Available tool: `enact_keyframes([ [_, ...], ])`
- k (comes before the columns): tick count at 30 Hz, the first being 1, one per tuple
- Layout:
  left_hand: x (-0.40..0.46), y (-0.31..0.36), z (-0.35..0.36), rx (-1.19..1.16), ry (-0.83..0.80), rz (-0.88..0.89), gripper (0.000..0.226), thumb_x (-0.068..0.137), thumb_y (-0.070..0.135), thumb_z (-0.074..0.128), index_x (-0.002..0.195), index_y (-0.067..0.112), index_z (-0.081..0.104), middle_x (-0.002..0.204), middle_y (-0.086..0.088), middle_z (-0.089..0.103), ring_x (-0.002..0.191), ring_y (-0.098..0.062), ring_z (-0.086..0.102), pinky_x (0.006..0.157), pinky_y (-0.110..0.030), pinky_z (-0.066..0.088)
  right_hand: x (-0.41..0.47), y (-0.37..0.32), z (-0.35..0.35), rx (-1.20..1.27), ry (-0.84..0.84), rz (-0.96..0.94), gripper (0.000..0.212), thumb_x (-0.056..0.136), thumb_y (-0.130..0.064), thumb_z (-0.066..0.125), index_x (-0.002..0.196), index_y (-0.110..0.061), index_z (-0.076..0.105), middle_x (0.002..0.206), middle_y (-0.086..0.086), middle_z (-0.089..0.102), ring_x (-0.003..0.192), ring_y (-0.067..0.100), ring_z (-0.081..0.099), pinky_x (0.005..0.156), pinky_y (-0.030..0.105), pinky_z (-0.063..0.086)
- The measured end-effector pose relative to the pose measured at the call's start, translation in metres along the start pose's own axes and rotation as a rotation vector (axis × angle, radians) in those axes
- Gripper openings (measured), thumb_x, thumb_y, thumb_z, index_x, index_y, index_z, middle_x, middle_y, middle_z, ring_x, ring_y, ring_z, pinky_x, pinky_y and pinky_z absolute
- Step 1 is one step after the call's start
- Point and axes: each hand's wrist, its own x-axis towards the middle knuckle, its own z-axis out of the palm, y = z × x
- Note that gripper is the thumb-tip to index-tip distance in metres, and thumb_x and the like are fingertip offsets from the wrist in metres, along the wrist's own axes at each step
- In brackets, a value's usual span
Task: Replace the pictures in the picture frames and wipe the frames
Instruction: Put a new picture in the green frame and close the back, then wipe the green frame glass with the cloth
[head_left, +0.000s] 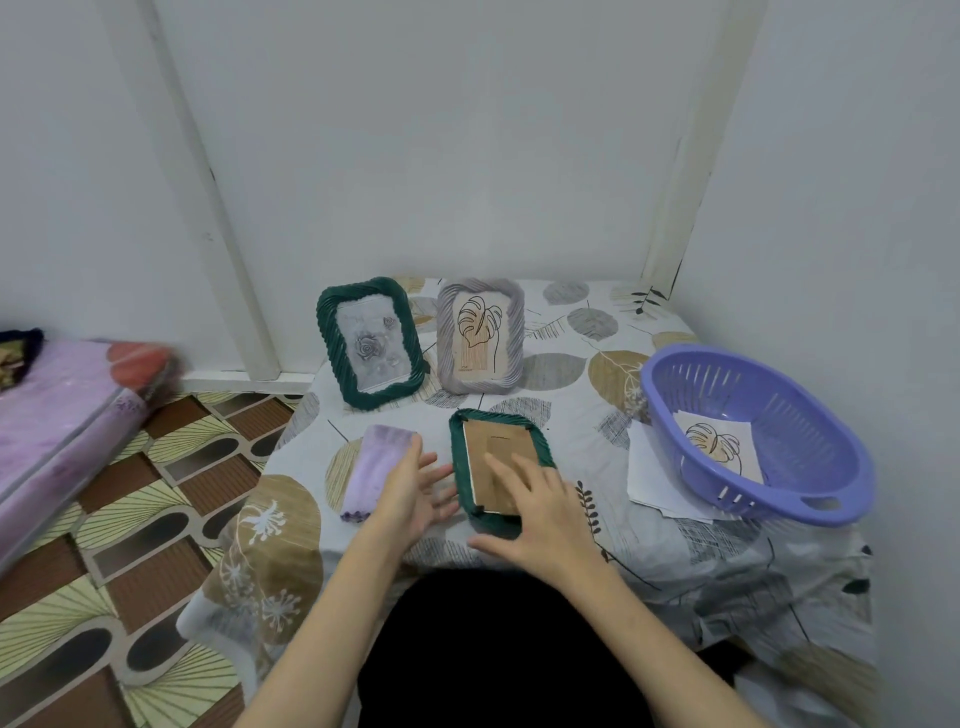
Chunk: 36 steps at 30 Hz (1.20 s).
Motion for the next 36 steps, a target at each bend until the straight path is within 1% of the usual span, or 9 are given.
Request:
enact_keyframes([
  [4,0.000,0.001,0.000,-0.080,-0.139,0.056,0.038,0.099,0.037,0.031,0.122,0.008,0.040,0.109,-0.011,0.058,0.085,-0.025,0.063,0.074,-0.033,0.049,0.012,-0.007,-0.009,-0.001,0.203,-0.085,0.060,0.074,-0.038,0.043,0.133,-0.038,0.036,0.101,-0.004,0.066,0.075,0.021,0.060,0.055,0.029,0.054],
  [7,0.001,-0.008,0.008,0.062,-0.083,0.114,0.028,0.097,0.019,0.041,0.123,0.007,0.042,0.107,-0.012,0.055,0.081,-0.020,0.058,0.069,-0.027,0.046,0.018,-0.008,-0.025,0.107,0.259,-0.010,0.055,0.086,-0.023,0.046,0.139,-0.036,0.035,0.111,-0.002,0.062,0.085,0.024,0.058,0.062,0.032,0.050],
  [9,0.006,-0.020,0.009,0.195,-0.091,0.127,0.043,0.093,0.012,0.050,0.133,0.005,0.037,0.109,-0.016,0.055,0.081,-0.018,0.053,0.069,-0.026,0.045,0.020,-0.005,-0.035,0.397,0.261,0.110,0.055,0.091,-0.016,0.048,0.141,-0.032,0.032,0.107,-0.001,0.060,0.084,0.020,0.057,0.066,0.030,0.048],
  [12,0.008,-0.031,0.009,0.366,-0.182,0.119,0.077,0.081,0.024,0.067,0.143,0.012,0.023,0.135,-0.018,0.041,0.103,-0.022,0.054,0.087,-0.033,0.049,0.026,0.006,-0.041,0.879,0.329,0.364,0.046,0.091,-0.008,0.050,0.133,-0.023,0.039,0.097,-0.005,0.060,0.072,0.006,0.056,0.065,0.019,0.049],
  [16,0.009,-0.033,0.009,0.433,-0.214,0.151,0.092,0.062,0.013,0.083,0.138,0.007,0.032,0.131,-0.013,0.051,0.113,-0.025,0.056,0.100,-0.041,0.046,0.020,0.023,-0.028,1.286,0.138,0.624,0.041,0.088,-0.006,0.059,0.123,-0.017,0.040,0.115,0.008,0.059,0.096,0.023,0.063,0.071,0.034,0.059],
  [22,0.016,-0.008,-0.014,0.884,-0.239,0.248,0.085,0.047,0.018,0.090,0.121,0.016,0.047,0.119,0.001,0.060,0.108,-0.016,0.058,0.094,-0.025,0.045,-0.006,0.049,-0.005,0.704,-0.104,0.449,0.059,0.066,-0.022,0.082,0.118,-0.005,0.059,0.109,0.004,0.062,0.089,0.008,0.058,0.077,0.011,0.042],
  [27,0.014,-0.010,-0.017,1.454,-0.154,0.351,0.105,0.051,0.052,0.082,0.134,0.007,0.036,0.131,-0.010,0.043,0.122,-0.028,0.038,0.104,-0.043,0.037,-0.006,0.049,0.001,0.472,-0.090,0.328,0.066,0.064,-0.030,0.083,0.120,-0.005,0.059,0.102,0.003,0.050,0.109,0.023,0.047,0.091,0.021,0.033],
  [31,0.008,-0.016,-0.015,1.564,-0.133,0.377,0.103,0.065,0.052,0.076,0.140,0.006,0.023,0.143,-0.009,0.026,0.131,-0.027,0.021,0.110,-0.040,0.026,-0.005,0.054,0.002,0.426,-0.086,0.276,0.068,0.063,-0.033,0.083,0.120,-0.005,0.059,0.100,-0.002,0.044,0.110,0.023,0.044,0.093,0.021,0.032],
  [36,0.007,-0.008,-0.024,1.484,-0.047,0.476,0.069,0.076,0.050,0.066,0.125,0.004,0.050,0.142,-0.016,0.034,0.133,-0.028,0.029,0.111,-0.041,0.028,-0.004,0.055,0.001,0.412,-0.090,0.258,0.068,0.064,-0.037,0.082,0.121,-0.008,0.059,0.101,-0.003,0.044,0.111,0.021,0.043,0.095,0.022,0.032],
])
